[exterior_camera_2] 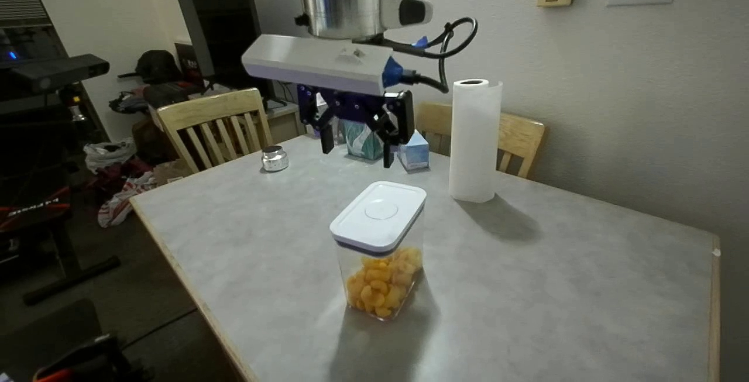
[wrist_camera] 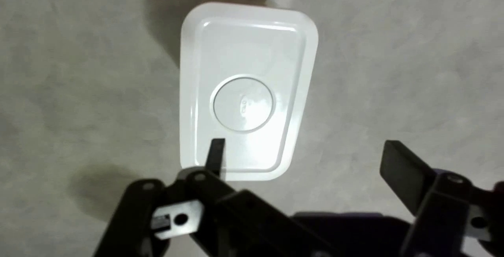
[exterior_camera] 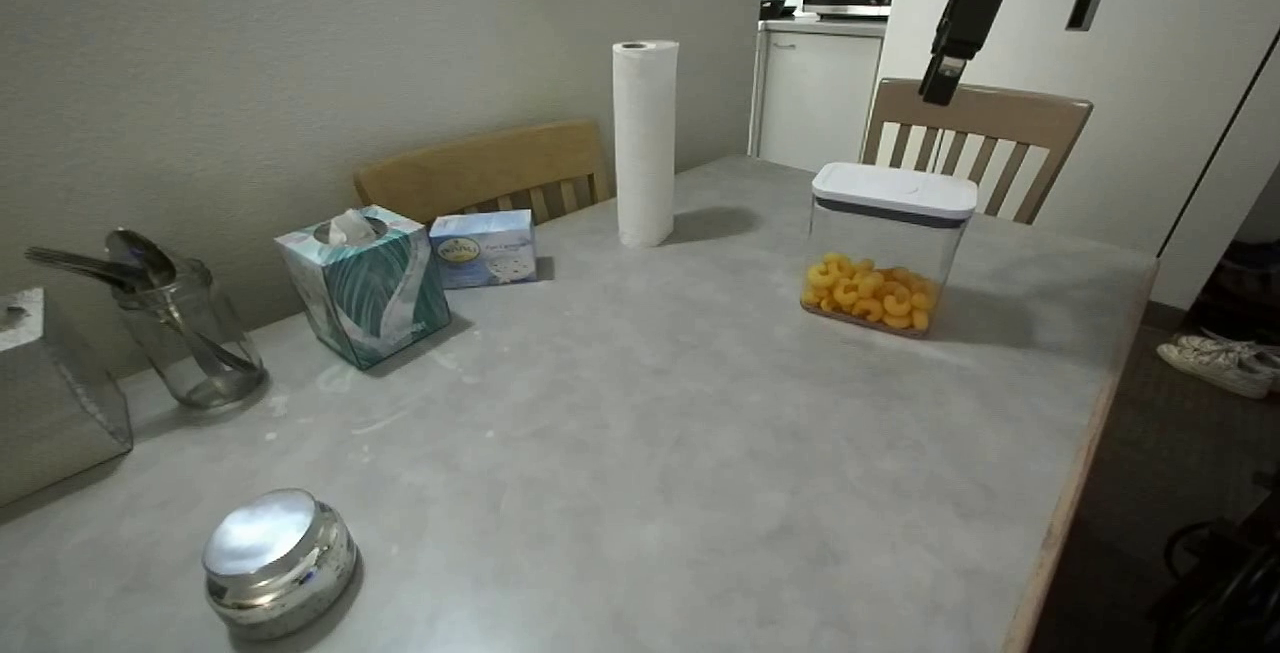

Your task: Press down on the top of the white lid and remove it from the clear food container

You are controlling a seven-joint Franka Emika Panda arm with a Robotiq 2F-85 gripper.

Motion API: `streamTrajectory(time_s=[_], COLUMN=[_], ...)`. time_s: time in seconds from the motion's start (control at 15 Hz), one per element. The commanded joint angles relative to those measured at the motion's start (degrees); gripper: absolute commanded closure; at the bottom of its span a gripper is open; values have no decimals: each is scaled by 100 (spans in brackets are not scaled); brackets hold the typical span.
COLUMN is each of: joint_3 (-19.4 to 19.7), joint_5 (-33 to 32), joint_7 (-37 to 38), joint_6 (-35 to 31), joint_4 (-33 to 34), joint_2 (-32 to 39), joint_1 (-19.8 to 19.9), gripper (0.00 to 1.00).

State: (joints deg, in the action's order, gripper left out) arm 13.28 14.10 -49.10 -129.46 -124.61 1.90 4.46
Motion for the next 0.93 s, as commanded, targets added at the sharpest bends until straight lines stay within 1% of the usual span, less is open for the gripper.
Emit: streamTrajectory(time_s=[0.0, 0.13, 0.2, 0.27, 0.67, 0.87], joint_3=[-214, -253, -261, -266, -341, -492], joint_5=[16, -82, -139, -157, -33, 265], joint_7=[-35, -19, -13, -20, -138, -366], joint_6=[341, 326, 239, 198, 108, -82], joint_4=[165, 204, 212, 234, 465, 552], joint_2=[311, 454, 523, 578, 926, 1073], joint_1=[214, 262, 285, 310, 497, 594], gripper=[0, 0, 11, 26, 69, 89])
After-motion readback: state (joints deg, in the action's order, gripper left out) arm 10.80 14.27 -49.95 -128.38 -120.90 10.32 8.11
